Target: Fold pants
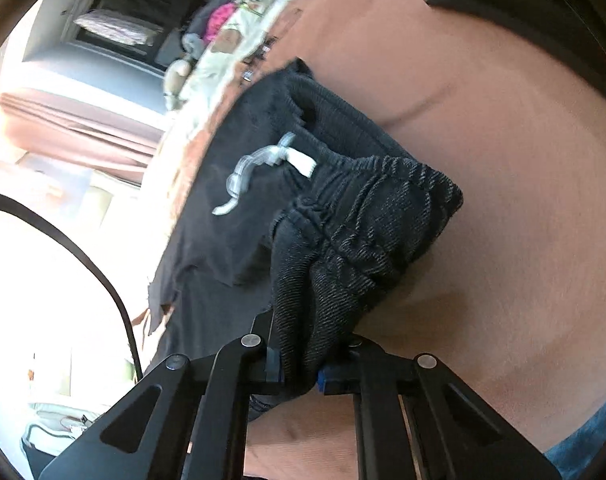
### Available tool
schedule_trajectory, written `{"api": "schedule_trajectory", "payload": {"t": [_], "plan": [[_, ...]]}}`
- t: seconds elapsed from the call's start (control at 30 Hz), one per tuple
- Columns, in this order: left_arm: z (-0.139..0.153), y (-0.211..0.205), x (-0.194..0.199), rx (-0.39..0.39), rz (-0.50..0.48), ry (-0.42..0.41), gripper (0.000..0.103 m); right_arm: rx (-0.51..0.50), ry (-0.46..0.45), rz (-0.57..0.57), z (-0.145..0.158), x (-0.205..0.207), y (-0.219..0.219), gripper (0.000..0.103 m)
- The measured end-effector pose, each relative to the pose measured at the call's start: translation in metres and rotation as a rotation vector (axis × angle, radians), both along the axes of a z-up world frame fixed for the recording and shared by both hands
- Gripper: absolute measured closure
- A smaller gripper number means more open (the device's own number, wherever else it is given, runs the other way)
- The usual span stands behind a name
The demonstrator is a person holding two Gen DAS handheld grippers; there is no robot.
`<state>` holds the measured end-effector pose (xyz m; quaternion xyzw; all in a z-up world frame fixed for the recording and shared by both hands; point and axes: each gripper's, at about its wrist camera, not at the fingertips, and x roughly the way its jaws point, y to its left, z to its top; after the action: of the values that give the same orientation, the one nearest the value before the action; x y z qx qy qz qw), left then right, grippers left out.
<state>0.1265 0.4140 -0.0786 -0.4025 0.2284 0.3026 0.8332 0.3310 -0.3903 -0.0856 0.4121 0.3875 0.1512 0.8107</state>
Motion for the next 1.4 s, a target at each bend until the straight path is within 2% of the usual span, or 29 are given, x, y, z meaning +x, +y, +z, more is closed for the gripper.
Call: {"api": "schedule_trajectory", "payload": {"t": [0.23,0.6,0.77,0.93,1.17,1.4], "plan": [[0.017,0.007,0.016,0.017,-0.012,-0.011,0.101,-0.038,-0.074,-0.007,0.03,0.015,0.014,0.097],[0.053,0.02,0.06,0.049,-0.049,-0.038,0.101,-0.092,-0.171,0.008,0.048,0.067,0.047,0.099],[0.065,0.027,0.081,0.056,-0.057,-0.046,0.101,-0.104,-0.203,0.006,0.06,0.087,0.049,0.1],[0.076,0.034,0.101,0.068,-0.06,-0.048,0.101,-0.108,-0.219,-0.009,0.064,0.118,0.053,0.1],[0.083,0.04,0.133,0.082,-0.064,-0.039,0.101,-0.127,-0.244,-0.016,0.069,0.128,0.057,0.1],[0.084,0.046,0.177,0.112,-0.08,-0.019,0.101,-0.15,-0.226,-0.032,0.07,0.148,0.067,0.1]]}}
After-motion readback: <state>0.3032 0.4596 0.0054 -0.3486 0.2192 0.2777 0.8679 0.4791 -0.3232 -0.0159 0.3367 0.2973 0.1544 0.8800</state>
